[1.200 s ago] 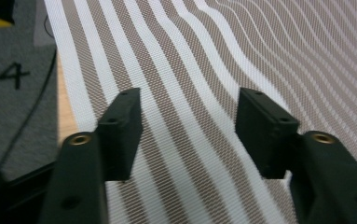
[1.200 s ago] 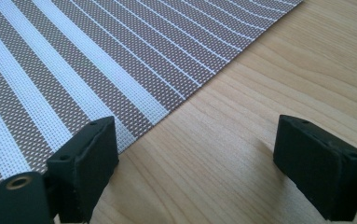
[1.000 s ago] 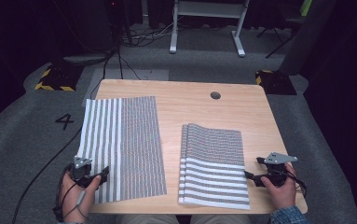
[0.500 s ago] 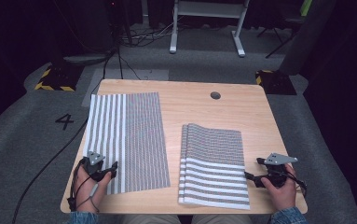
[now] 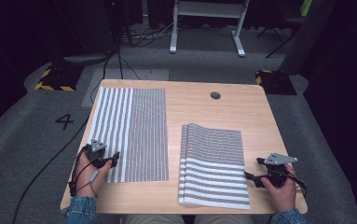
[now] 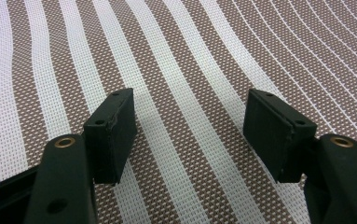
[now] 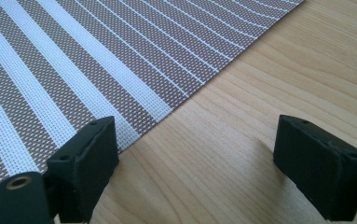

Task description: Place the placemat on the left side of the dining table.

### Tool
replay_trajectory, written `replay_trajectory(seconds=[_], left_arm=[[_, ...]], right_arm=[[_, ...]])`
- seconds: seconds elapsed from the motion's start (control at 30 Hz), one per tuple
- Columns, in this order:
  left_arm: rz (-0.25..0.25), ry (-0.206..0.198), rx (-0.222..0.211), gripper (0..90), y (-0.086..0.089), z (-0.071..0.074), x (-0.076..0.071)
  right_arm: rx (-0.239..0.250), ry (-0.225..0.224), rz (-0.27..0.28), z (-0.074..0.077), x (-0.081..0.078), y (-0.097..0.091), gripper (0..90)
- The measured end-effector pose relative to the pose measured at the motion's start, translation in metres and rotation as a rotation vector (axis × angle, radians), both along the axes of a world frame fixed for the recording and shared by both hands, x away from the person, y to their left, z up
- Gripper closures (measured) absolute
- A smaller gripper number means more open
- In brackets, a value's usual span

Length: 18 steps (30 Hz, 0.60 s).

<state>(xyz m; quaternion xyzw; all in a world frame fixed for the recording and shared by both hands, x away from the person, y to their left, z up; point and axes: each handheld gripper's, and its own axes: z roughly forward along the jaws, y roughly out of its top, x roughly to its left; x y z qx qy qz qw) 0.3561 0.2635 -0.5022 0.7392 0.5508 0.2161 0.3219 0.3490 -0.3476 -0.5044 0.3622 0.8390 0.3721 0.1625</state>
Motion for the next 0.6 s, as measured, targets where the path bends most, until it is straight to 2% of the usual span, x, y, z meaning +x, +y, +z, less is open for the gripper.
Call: replay_trajectory(seconds=[0.07, 0.1, 0.17, 0.23, 0.27, 0.37, 0.4, 0.5, 0.6], left_arm=[[0.011, -0.005, 0.018, 33.2, 0.000, 0.000, -0.002], [0.028, -0.011, 0.047, 33.3, -0.001, 0.001, -0.004], [0.044, 0.007, 0.100, 33.4, -0.005, 0.007, -0.009], [0.051, 0.002, 0.090, 32.3, -0.016, 0.013, -0.017], [0.036, -0.007, 0.069, 31.6, -0.023, 0.015, -0.020], [0.011, 0.017, -0.008, 29.8, -0.044, 0.015, -0.028], [-0.003, 0.028, -0.011, 29.8, -0.050, 0.013, -0.029], [-0.038, 0.031, 0.038, 29.9, -0.060, 0.007, -0.029], [-0.049, 0.019, 0.024, 30.1, -0.059, 0.002, -0.030]], right_arm=[[-0.003, 0.002, 0.001, 0.000, 0.000, 0.000, 13.9], [-0.003, 0.002, 0.001, 0.000, 0.000, 0.000, 13.9], [-0.003, 0.002, 0.001, 0.000, 0.000, 0.000, 13.9], [-0.003, 0.002, 0.001, 0.000, 0.000, 0.000, 13.9], [-0.003, 0.002, 0.000, 0.000, 0.000, 0.000, 13.9], [-0.003, 0.002, 0.000, 0.000, 0.000, 0.000, 13.9], [-0.002, 0.002, 0.000, 0.000, 0.000, 0.000, 13.9], [-0.002, 0.003, -0.001, 0.000, 0.000, 0.000, 13.9], [-0.001, 0.004, 0.000, 0.000, 0.000, 0.000, 13.9]])
